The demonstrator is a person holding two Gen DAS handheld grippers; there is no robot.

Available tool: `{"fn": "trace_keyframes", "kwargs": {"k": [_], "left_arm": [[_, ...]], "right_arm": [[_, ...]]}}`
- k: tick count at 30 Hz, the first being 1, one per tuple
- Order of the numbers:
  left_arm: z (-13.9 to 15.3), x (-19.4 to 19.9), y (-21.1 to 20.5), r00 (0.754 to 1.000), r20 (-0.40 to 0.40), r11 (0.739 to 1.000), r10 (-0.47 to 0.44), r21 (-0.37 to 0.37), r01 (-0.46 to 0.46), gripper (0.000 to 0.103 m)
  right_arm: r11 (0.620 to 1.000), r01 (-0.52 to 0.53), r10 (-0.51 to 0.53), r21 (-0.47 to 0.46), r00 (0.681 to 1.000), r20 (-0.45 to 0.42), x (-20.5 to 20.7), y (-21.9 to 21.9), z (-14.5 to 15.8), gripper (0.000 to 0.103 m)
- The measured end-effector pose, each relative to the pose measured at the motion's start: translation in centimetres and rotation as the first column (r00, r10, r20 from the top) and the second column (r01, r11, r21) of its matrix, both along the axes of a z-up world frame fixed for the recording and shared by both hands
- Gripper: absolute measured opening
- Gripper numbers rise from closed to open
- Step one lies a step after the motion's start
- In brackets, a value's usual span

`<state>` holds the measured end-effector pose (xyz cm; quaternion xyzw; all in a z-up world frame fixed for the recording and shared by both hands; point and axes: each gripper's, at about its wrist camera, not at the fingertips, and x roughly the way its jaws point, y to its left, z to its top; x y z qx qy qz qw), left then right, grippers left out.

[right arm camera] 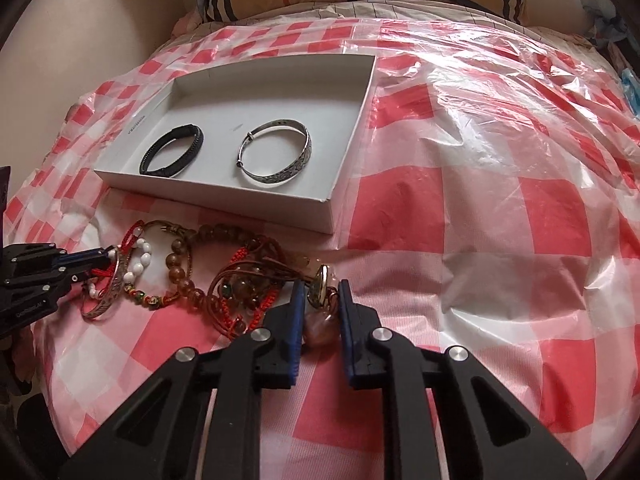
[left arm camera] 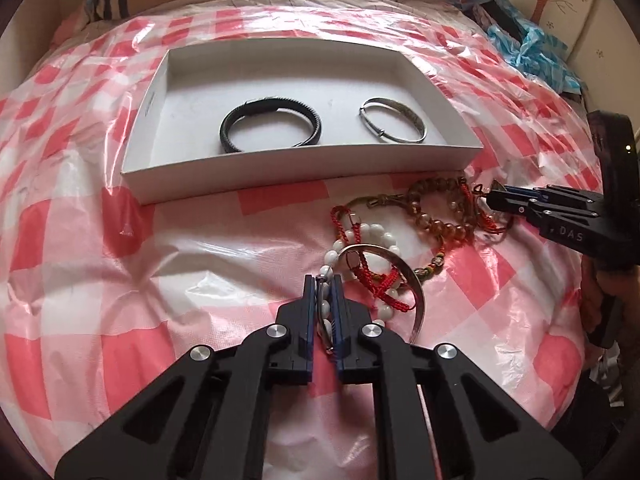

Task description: Organize jewelry

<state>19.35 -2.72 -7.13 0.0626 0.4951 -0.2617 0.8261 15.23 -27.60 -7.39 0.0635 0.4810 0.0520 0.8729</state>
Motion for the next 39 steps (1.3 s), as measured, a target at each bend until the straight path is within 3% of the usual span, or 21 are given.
{"fn": "trace_keyframes", "kwargs": {"k": [12, 18, 22, 29, 34, 39], "left_arm": [[4.7, -4.3, 2.3, 0.993, 0.085, 0.989, 0.087, -0.126, -0.076, 0.007], [5.3, -4.9, 4.4, 0.989, 0.055, 0.978, 0.14, -0.164, -0.13, 0.007], [3.6, -4.1, 5.9, 0.983, 0.028, 0.983, 0.181, -0.048, -0.179, 0.007], [2.3, -4.8, 8.3, 0.986, -0.024, 0.985, 0.168, -0.041, -0.169, 0.009], [2.5, -4.8, 8.6, 0.988, 0.016, 0.988, 0.152, -0.009, -0.152, 0.03], [1.8, -3.8, 7.3, 0.992, 0.007, 0.992, 0.126, 0.016, -0.126, 0.034]], "right_arm": [[0.997, 0.001, -0.012, 0.076, 0.99, 0.138, -6.0, 0.8, 5.8, 0.017], [0.997, -0.011, -0.005, 0.082, 0.983, 0.186, -7.8, 1.6, 7.9, 0.017], [0.997, -0.025, 0.008, 0.079, 0.978, 0.208, -8.4, 2.0, 9.0, 0.017], [0.996, -0.032, 0.014, 0.082, 0.977, 0.213, -8.9, 2.2, 9.4, 0.017], [0.995, -0.043, 0.024, 0.087, 0.978, 0.208, -8.7, 2.7, 9.1, 0.017], [0.994, -0.057, 0.036, 0.094, 0.977, 0.211, -8.5, 3.3, 9.0, 0.017]]}}
